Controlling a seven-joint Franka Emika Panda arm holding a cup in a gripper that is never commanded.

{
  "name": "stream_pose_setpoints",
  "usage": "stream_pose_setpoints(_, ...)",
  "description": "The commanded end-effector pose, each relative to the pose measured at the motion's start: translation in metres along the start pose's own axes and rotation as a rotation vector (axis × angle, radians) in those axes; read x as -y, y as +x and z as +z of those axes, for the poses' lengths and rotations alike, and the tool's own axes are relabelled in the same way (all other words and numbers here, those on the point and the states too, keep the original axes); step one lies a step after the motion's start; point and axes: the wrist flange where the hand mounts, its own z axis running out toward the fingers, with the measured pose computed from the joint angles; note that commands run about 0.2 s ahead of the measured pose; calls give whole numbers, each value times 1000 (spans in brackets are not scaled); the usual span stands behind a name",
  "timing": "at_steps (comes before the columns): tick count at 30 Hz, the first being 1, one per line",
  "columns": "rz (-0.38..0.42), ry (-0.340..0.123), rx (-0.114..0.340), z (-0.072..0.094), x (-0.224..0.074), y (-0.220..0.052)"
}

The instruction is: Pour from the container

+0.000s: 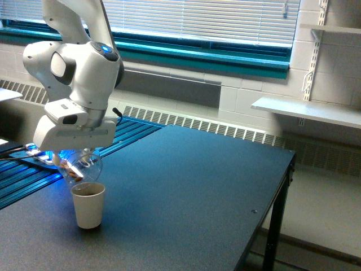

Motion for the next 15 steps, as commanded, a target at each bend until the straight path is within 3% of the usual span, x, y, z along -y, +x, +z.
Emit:
stream_pose_setpoints(1,-16,-16,6,1,0,1)
stream_pose_setpoints(15,-22,-14,-9,-5,4,10)
